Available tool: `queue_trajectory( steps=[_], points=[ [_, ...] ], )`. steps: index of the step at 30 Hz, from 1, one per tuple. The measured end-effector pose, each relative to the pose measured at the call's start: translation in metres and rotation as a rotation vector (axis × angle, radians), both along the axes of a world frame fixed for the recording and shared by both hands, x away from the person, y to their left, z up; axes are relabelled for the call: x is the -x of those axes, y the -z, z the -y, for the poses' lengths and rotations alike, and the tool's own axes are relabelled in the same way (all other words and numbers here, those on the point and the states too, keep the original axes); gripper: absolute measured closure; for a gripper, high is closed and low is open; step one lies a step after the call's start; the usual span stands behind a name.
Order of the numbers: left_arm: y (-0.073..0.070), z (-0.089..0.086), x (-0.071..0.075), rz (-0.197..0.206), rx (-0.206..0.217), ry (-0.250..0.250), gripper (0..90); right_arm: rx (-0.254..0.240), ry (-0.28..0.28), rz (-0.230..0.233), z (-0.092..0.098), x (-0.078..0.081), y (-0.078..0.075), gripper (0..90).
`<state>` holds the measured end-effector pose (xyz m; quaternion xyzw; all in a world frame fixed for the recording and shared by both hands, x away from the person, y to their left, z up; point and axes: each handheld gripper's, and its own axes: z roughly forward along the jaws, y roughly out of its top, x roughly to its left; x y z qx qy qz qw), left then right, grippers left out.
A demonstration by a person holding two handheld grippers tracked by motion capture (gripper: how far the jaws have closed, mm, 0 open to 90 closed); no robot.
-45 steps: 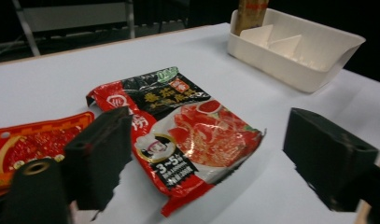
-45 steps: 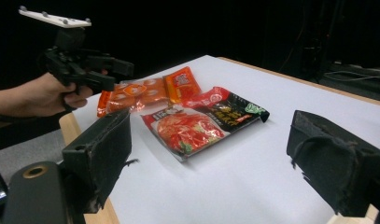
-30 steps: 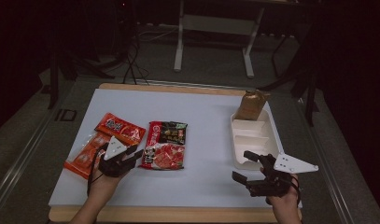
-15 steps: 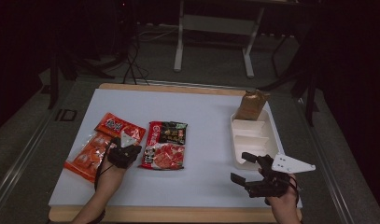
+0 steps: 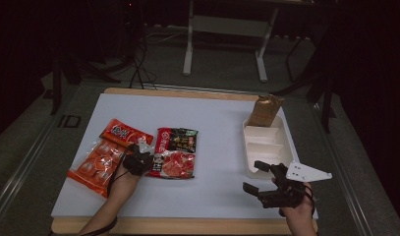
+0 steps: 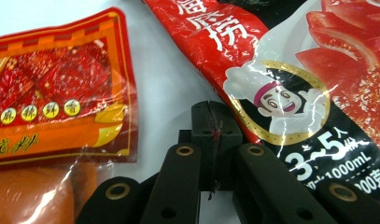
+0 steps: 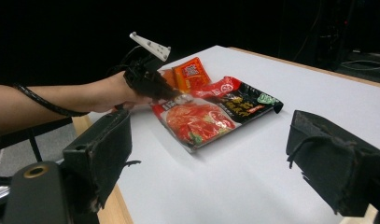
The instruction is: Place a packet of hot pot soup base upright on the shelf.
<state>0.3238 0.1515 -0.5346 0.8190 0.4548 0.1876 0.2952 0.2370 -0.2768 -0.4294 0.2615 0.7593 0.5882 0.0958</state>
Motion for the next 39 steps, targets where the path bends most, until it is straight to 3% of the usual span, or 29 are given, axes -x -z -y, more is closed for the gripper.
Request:
queue_trajectory(
  steps=[7, 10, 26, 32, 39],
  points=[
    [-0.002, 0.024, 0.002, -0.009, -0.004, 0.073, 90.0, 0.001, -0.006, -0.004, -0.001, 0.0, 0.0, 14.0],
    [-0.003, 0.034, 0.003, -0.001, -0.025, 0.101, 90.0, 0.002, -0.007, -0.005, -0.001, 0.0, 0.001, 14.0],
    [-0.003, 0.064, -0.008, -0.003, 0.001, 0.136, 90.0, 0.007, -0.01, -0.011, 0.001, 0.003, 0.003, 14.0],
    [-0.004, 0.064, -0.008, -0.002, 0.009, 0.144, 90.0, 0.005, -0.009, -0.011, 0.002, 0.003, 0.003, 14.0],
    [-0.028, 0.047, -0.01, 0.048, 0.058, 0.075, 90.0, 0.013, -0.01, -0.01, 0.0, 0.003, 0.003, 14.0]
  ],
)
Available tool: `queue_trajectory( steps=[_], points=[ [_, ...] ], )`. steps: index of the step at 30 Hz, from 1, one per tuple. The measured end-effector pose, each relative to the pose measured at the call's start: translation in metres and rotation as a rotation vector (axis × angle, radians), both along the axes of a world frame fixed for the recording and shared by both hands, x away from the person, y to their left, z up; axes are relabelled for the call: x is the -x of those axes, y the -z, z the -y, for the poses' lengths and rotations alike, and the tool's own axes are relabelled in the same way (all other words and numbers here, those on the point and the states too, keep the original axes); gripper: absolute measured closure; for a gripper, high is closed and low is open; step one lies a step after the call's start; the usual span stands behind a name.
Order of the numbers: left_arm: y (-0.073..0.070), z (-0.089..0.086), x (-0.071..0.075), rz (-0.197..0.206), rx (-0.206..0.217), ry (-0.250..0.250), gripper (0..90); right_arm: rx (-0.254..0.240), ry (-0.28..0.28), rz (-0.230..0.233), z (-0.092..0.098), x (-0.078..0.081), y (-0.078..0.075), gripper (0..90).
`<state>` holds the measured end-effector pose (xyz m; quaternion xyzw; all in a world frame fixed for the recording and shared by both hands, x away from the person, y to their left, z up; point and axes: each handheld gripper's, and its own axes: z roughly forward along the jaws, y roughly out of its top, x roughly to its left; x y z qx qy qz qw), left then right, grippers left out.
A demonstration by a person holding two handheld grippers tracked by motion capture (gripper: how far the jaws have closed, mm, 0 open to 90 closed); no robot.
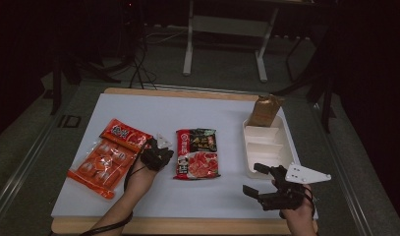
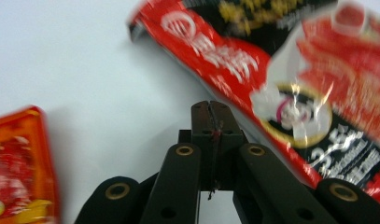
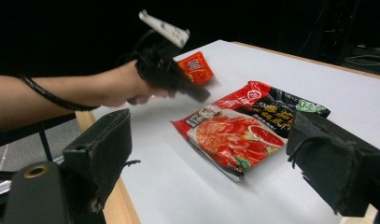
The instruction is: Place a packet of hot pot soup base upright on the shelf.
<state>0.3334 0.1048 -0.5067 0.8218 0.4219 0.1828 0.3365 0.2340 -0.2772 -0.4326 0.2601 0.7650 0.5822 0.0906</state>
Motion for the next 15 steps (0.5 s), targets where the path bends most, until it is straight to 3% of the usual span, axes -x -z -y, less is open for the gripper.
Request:
queue_trajectory(
  steps=[6, 15],
  points=[
    [-0.013, 0.001, -0.008, 0.008, 0.039, -0.025, 89.6, 0.004, 0.003, 0.016, -0.001, 0.002, -0.002, 14.0],
    [-0.015, 0.006, -0.021, -0.011, 0.085, -0.068, 74.9, 0.003, 0.01, 0.047, 0.0, 0.002, -0.002, 14.0]
  ],
)
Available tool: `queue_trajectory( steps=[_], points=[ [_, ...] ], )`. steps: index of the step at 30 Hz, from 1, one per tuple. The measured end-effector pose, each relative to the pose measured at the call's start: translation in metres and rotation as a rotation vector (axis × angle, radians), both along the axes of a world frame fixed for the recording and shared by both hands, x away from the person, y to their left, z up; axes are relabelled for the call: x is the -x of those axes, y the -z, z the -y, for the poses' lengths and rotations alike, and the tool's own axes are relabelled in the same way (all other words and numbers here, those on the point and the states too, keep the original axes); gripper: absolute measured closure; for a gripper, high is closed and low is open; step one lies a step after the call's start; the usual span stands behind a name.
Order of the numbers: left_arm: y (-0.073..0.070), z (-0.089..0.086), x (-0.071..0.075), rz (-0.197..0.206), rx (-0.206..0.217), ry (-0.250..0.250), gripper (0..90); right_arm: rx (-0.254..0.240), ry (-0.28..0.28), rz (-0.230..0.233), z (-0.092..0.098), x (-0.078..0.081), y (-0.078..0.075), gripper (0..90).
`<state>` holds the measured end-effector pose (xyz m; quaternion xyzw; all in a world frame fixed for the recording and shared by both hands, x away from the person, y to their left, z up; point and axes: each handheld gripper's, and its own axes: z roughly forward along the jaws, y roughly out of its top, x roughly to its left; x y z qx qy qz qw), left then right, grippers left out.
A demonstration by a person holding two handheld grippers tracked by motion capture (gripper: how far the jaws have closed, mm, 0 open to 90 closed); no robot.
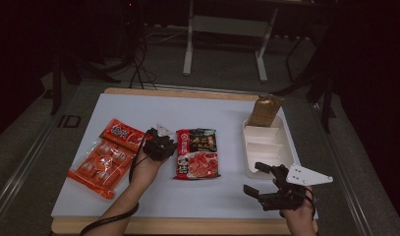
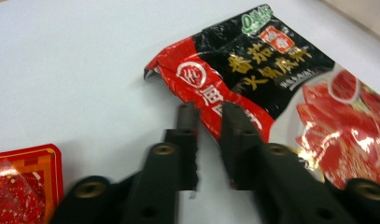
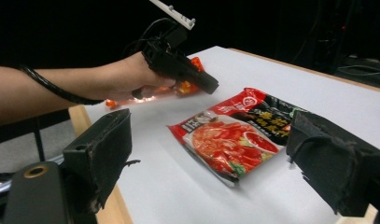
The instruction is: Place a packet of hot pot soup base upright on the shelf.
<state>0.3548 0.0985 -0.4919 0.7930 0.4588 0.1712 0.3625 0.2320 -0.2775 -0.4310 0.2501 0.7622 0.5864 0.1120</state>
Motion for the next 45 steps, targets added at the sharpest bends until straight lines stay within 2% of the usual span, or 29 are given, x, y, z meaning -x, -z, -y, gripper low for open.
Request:
queue_trajectory(
  steps=[3, 8, 9, 12, 13, 16, 21, 23, 25, 29, 33, 40, 45],
  points=[
    [-0.001, 0.001, -0.005, 0.004, -0.006, -0.01, 69.3, 0.013, 0.003, 0.016, -0.001, 0.0, 0.001, 14.0],
    [-0.001, 0.003, -0.01, 0.005, -0.005, -0.014, 54.0, 0.015, 0.011, 0.053, -0.001, 0.002, 0.0, 13.8],
    [0.0, 0.003, -0.011, 0.001, 0.012, -0.009, 50.9, 0.012, 0.013, 0.06, 0.0, 0.002, 0.0, 13.7],
    [0.003, 0.005, -0.014, -0.01, 0.014, -0.012, 44.0, 0.01, 0.023, 0.076, 0.001, 0.002, 0.0, 13.4],
    [0.004, 0.005, -0.015, -0.011, 0.012, -0.016, 39.0, 0.018, 0.037, 0.088, 0.001, 0.003, 0.0, 13.4],
    [0.007, 0.007, -0.02, -0.028, 0.017, -0.038, 30.8, 0.028, 0.047, 0.088, 0.001, 0.003, 0.001, 13.3],
    [0.013, 0.009, -0.029, -0.057, 0.045, -0.079, 31.5, 0.029, 0.047, 0.085, 0.001, 0.003, 0.001, 13.3],
    [0.016, 0.009, -0.033, -0.062, 0.039, -0.09, 35.1, 0.027, 0.052, 0.086, 0.001, 0.003, 0.001, 13.3],
    [0.021, 0.009, -0.037, -0.084, 0.036, -0.11, 35.8, 0.02, 0.052, 0.082, 0.002, 0.003, 0.001, 13.3],
    [0.028, 0.008, -0.039, -0.109, 0.039, -0.12, 38.5, 0.021, 0.056, 0.079, 0.004, 0.003, 0.001, 13.3],
    [0.032, 0.006, -0.04, -0.124, 0.078, -0.134, 39.1, 0.02, 0.054, 0.067, 0.004, 0.002, 0.002, 13.4],
    [0.039, 0.012, -0.045, -0.165, 0.099, -0.117, 39.7, 0.033, 0.046, 0.063, 0.001, 0.001, 0.003, 13.4],
    [0.039, 0.018, -0.046, -0.163, 0.074, -0.084, 49.6, 0.035, 0.044, 0.063, 0.001, 0.001, 0.004, 13.4]
  ],
)
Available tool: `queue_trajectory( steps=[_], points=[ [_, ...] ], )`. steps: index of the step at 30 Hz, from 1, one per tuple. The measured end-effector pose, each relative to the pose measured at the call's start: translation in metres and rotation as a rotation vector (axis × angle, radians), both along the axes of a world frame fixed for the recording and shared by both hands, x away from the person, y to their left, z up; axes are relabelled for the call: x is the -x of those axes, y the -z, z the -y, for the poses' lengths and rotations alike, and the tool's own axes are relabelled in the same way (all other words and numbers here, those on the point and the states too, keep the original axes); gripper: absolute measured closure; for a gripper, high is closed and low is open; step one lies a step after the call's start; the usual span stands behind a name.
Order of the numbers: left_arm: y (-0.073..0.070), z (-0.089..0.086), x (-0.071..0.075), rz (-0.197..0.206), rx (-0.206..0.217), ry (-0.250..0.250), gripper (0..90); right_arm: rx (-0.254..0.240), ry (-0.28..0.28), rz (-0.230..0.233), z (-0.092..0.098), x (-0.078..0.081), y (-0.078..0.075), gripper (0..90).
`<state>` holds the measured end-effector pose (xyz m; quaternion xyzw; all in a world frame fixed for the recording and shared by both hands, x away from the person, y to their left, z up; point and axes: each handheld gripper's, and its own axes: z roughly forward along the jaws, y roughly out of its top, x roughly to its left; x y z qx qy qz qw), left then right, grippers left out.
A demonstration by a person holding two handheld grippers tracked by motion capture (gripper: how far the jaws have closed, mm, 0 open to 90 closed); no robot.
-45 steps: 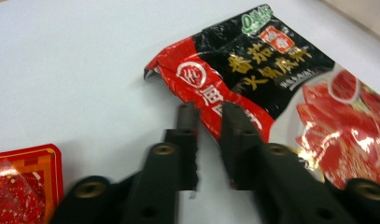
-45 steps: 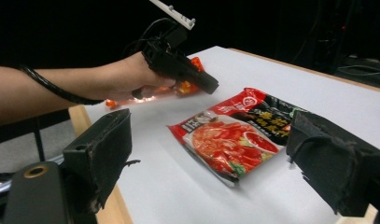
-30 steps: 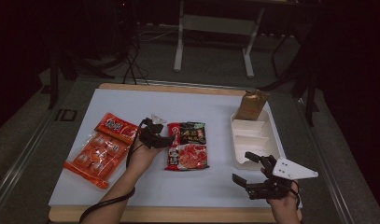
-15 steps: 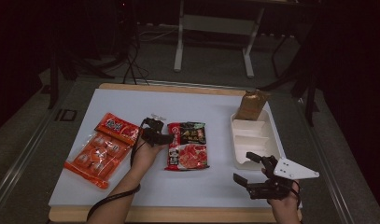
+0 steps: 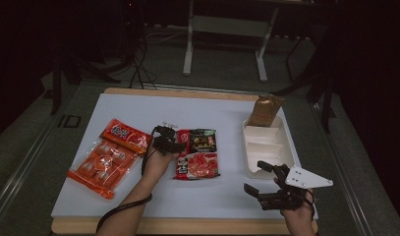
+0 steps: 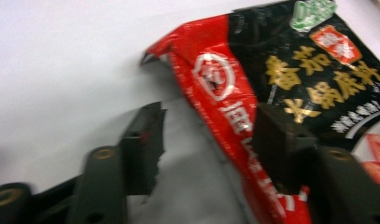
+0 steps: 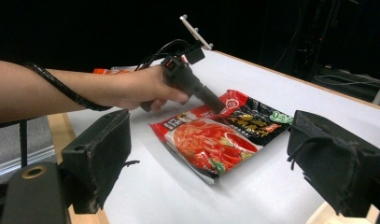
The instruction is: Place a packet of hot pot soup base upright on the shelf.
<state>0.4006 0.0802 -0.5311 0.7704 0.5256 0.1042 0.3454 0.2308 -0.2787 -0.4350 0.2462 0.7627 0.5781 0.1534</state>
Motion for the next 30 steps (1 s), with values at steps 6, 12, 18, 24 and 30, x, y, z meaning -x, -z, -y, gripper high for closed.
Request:
queue_trajectory(
  steps=[6, 12, 18, 24, 30],
  points=[
    [-0.006, 0.017, -0.007, -0.076, -0.071, 0.017, 63.9, 0.007, -0.006, -0.008, -0.002, 0.0, 0.001, 13.4],
    [-0.008, 0.018, -0.011, -0.101, -0.084, 0.017, 71.3, 0.008, -0.014, -0.011, -0.003, 0.0, 0.001, 13.4],
    [-0.009, 0.019, -0.011, -0.107, -0.084, -0.003, 80.1, 0.012, -0.024, -0.02, -0.005, 0.0, 0.002, 13.5],
    [-0.011, 0.019, -0.003, -0.047, -0.061, -0.026, 85.1, 0.003, -0.023, -0.018, -0.004, -0.001, 0.001, 13.5],
    [-0.017, 0.017, 0.003, 0.012, -0.039, 0.025, 86.9, -0.007, -0.017, -0.014, 0.0, -0.002, 0.0, 13.6]
  ],
)
